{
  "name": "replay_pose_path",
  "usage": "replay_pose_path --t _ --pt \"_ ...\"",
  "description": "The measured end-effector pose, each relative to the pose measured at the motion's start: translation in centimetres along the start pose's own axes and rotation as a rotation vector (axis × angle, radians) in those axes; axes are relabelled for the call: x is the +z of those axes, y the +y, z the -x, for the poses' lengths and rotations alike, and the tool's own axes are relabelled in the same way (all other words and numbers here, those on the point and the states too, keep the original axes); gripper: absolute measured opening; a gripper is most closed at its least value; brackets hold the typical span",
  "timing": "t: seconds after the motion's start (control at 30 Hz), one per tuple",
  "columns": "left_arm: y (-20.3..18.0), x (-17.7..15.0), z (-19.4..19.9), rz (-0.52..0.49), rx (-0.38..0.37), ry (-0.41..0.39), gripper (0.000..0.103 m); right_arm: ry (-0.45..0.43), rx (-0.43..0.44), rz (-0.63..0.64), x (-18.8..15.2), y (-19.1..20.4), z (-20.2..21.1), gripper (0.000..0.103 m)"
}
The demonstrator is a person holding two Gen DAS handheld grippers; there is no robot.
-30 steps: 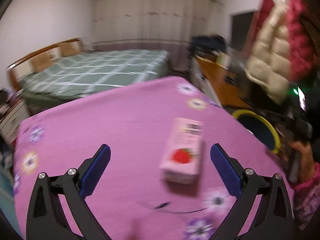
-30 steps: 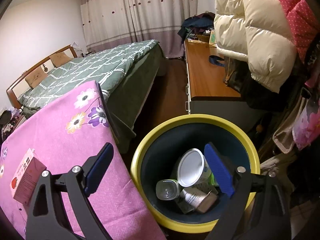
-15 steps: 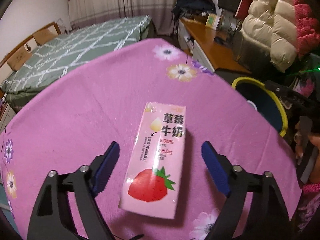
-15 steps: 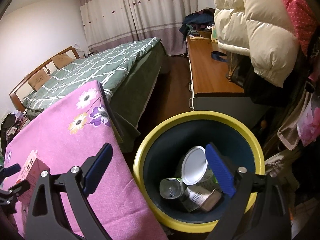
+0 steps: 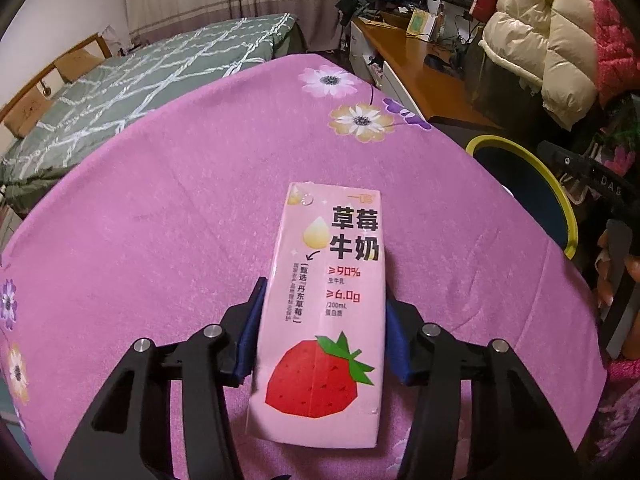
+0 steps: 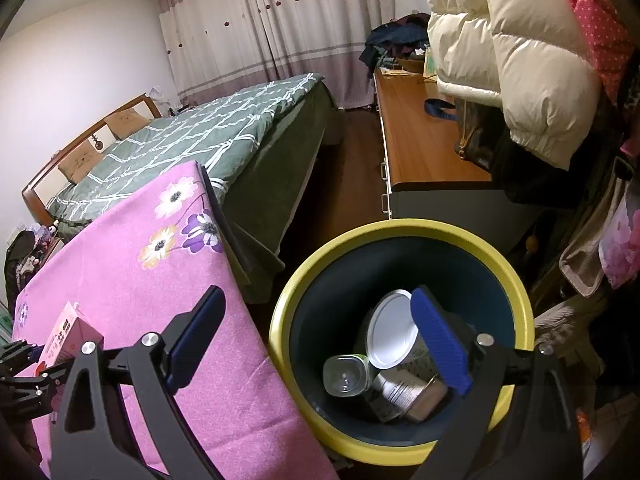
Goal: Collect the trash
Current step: 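Grasp the pink strawberry-milk carton with the left gripper, then carry the milk carton over the yellow bin and open the left gripper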
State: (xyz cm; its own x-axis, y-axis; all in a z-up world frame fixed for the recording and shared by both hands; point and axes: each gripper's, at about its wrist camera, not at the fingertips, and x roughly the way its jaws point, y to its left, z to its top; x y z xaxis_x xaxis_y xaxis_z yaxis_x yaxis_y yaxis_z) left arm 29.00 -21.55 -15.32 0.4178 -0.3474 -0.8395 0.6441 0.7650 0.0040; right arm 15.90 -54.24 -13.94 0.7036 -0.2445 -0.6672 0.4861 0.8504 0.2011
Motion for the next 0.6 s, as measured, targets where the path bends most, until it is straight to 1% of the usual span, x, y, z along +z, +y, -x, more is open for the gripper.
replay_pose_path --t 0.13,0.2,0.3,0.5,0.6 --pt "-1.0 0.4 0.9 -0.020 -0.002 -0.017 0.052 -0.037 0.020 -0.004 -0.2 -0.6 0.9 0.089" --pt "-1.6 0.7 1.5 -0.031 -0.008 -0.027 0.052 -0.036 0.020 0.019 -0.7 -0.9 1.6 0.089" --pt "-3.3 1.8 2.4 -0.062 -0.030 -0.049 0.052 -0.031 0.033 0.017 -1.2 -1.8 2.8 0.089" --pt "-8.8 4.7 3.2 -0.140 -0.096 -0.078 0.052 -0.055 0.010 0.014 -2.0 -5.2 7.2 0.089" --pt "-12.9 6.9 2.4 -0.184 -0.136 -0.080 0.052 -0.086 -0.009 0.018 -2.6 -7.1 10.1 0.089"
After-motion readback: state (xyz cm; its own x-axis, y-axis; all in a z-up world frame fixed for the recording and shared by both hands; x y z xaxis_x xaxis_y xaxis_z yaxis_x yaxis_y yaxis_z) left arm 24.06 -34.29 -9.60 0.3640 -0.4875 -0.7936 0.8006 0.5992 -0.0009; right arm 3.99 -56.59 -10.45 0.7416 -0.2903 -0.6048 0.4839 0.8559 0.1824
